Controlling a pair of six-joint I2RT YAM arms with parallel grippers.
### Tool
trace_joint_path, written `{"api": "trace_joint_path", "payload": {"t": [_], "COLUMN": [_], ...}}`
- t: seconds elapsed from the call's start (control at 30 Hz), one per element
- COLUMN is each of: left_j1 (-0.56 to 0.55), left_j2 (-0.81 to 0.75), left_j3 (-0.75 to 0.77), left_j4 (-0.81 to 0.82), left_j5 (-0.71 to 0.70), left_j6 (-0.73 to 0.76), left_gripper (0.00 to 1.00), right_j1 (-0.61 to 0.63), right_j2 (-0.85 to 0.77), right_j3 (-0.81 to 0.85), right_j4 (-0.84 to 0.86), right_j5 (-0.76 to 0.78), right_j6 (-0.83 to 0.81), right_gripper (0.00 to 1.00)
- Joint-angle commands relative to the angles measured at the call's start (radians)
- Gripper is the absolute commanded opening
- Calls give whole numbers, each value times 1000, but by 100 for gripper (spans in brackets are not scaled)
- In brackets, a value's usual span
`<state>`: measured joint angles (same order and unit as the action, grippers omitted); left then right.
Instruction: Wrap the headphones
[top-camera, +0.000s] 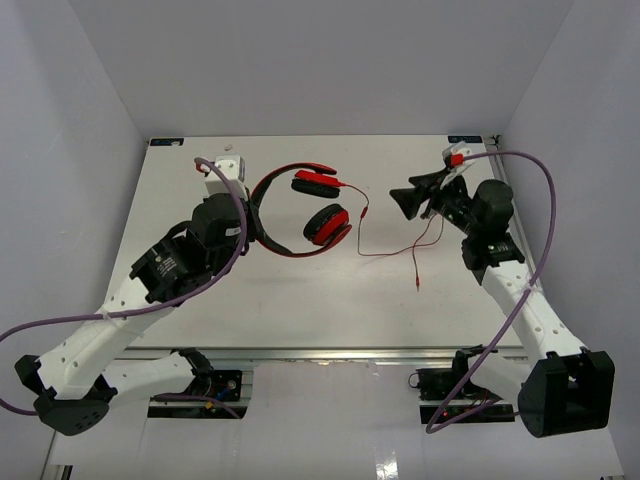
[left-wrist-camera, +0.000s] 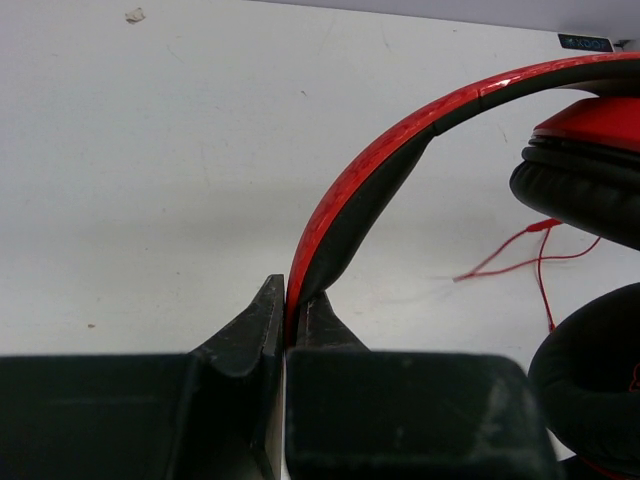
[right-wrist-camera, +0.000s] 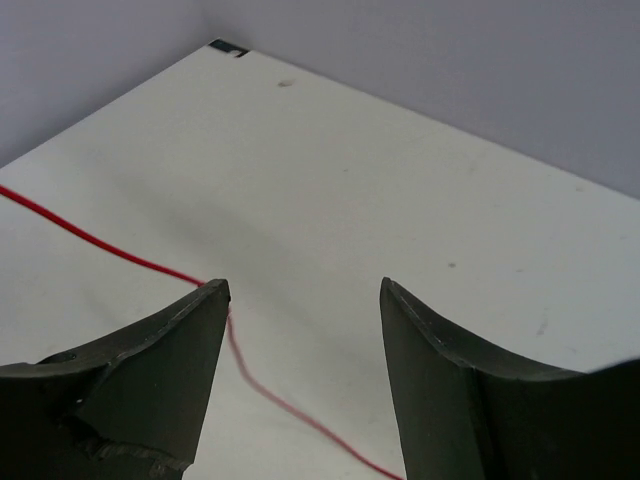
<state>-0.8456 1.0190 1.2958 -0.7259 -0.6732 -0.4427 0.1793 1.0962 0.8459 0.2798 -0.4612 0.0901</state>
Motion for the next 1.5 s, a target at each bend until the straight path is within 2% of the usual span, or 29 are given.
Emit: {"api": "trace_joint_path", "payload": {"t": [0.0,0.17,0.37,0.5,0.63,0.93,1.07,1.47], "left_j1": [0,0,0,-1,-1,0,0,0], "left_j2": [-57,-100,-134,-149,-169,-216,-239,-262], "left_j3": [72,82,77,82,91,65,43,33], "left_j4": [-36,-26,-27,-20,3,59,83,92], "left_j5": [89,161,166,214,264,385,407,479], "left_j6": [-63,-57,-62,-74,-88,-147,-162,-160], "left_gripper": [0,0,0,0,0,0,0,0], "right_j1": [25,111,218,249,275,338,351,356], "right_j2": [-21,-13,-33,10,49,103,113,168], "right_j3": [-173,-191,-266,-270,-295,-357,-401,-485], "right_j4": [266,304,379,394,488,671,728,889], "right_j5": [-275,-387,-349,-304,-299,-265,-242,-250], "right_j6": [48,-4,-61,-82,-71,-49,-43,17], "right_gripper": [70,74,76,76,73,61,49,23]}}
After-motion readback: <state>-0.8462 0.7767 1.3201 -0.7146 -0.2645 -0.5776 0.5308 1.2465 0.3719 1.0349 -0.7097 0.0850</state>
